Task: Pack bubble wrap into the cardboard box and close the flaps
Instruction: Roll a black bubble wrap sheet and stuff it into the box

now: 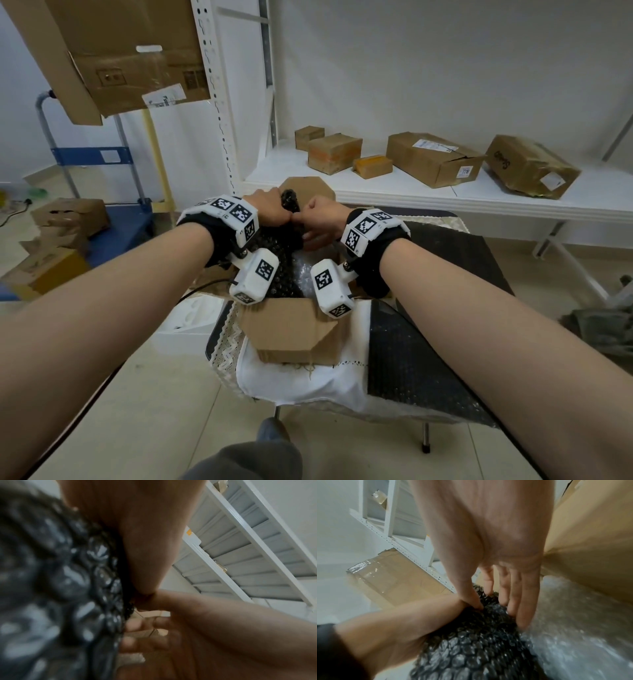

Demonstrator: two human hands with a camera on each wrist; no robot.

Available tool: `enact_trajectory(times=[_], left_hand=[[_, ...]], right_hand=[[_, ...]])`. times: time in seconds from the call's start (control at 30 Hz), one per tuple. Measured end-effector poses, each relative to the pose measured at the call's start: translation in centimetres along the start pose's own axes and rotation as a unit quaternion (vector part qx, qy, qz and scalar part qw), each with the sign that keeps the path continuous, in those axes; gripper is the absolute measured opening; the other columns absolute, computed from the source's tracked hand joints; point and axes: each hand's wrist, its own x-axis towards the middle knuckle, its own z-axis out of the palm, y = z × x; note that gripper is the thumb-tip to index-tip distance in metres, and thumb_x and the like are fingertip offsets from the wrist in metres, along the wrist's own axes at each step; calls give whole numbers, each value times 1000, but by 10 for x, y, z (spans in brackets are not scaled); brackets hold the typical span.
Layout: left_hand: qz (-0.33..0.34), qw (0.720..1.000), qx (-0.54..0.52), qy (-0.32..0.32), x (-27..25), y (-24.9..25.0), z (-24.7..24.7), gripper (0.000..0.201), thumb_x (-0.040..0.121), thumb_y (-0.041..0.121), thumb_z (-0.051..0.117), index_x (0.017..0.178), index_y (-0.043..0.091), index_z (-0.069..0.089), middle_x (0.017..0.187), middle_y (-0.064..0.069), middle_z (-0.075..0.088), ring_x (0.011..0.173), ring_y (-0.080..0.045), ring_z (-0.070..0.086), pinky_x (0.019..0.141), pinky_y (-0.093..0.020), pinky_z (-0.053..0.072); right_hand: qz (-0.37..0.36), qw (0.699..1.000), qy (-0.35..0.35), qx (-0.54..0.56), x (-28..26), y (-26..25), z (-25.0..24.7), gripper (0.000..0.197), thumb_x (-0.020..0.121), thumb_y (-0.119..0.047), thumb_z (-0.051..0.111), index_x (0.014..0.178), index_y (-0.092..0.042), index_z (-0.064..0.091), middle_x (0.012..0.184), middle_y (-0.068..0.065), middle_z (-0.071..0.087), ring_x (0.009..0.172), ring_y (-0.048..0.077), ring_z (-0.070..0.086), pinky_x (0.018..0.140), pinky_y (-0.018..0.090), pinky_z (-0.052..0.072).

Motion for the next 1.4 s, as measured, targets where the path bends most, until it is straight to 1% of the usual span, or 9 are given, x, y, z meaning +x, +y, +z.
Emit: enact_trajectory(times=[0.2, 0.33, 0.5, 0.6, 0.77, 0.9, 1.0, 1.2, 1.4], left_hand=[[-40, 992, -119, 19, 7, -19, -15, 93, 63, 81, 34, 123, 14, 57, 122, -15, 62, 102, -34, 61, 94, -42, 48], [-21, 986, -164, -17, -21, -14, -39, 54, 79, 53, 50, 102, 7, 62, 88, -12, 65, 66, -27, 61, 63, -30, 52], [-4, 973, -225, -53, -35, -16, -44, 13, 94, 23, 48, 101, 14, 55, 96, -9, 59, 81, -29, 63, 88, -43, 55], [5, 962, -263, -70, -33, -23, -44, 11, 96, 22, 46, 102, 14, 49, 97, -13, 53, 72, -28, 60, 69, -35, 55], [52, 942, -316, -98, -22, -44, -42, 17, 97, 11, 49, 103, 20, 36, 102, -13, 54, 71, -26, 61, 57, -33, 58], [118, 953, -263, -93, -17, -56, -35, 19, 97, 2, 52, 94, 19, 43, 93, -11, 54, 65, -17, 53, 62, -27, 55], [152, 955, -238, -90, -16, -57, -33, 14, 97, 4, 54, 94, 17, 56, 104, -16, 58, 73, -18, 54, 70, -29, 57], [214, 951, -189, -115, -21, -54, -41, 26, 96, 7, 59, 107, 22, 76, 122, -5, 66, 110, -22, 63, 88, -33, 57], [259, 951, -150, -83, -23, -46, -35, 36, 92, 4, 61, 106, 33, 74, 102, -12, 54, 84, -11, 54, 68, -18, 51]], right_hand=[[6, 999, -44, 30, -14, -7, 7, 33, 95, -31, 52, 117, -6, 51, 102, 11, 58, 93, 32, 64, 83, 45, 58], [1, 998, -18, 55, -15, -8, 9, 34, 95, -43, 52, 110, -12, 50, 94, 5, 60, 77, 17, 57, 67, 31, 52], [17, 991, -38, 127, -14, -9, 17, 45, 90, -44, 54, 117, -9, 49, 84, 10, 57, 68, 26, 62, 83, 42, 57], [33, 987, -84, 135, -13, -6, 20, 51, 89, -40, 53, 128, -8, 44, 95, 15, 56, 67, 31, 66, 83, 46, 57], [96, 983, -125, 99, -11, -4, 27, 20, 90, -30, 44, 79, -14, 41, 70, 5, 44, 38, 20, 49, 45, 28, 42], [110, 982, -139, 72, 1, 1, 37, 27, 81, -29, 47, 94, -6, 51, 86, 14, 55, 75, 32, 57, 86, 51, 52], [99, 985, -127, 63, -7, -3, 38, 30, 94, -23, 42, 114, -2, 49, 105, 18, 54, 94, 33, 56, 100, 50, 46], [112, 984, -130, 41, -5, 3, 37, 45, 101, -22, 40, 138, 3, 42, 128, 21, 56, 121, 38, 56, 102, 45, 43], [119, 980, -157, 8, -9, 6, 37, 19, 103, -17, 36, 106, -4, 49, 92, 13, 56, 104, 33, 54, 103, 43, 42]])
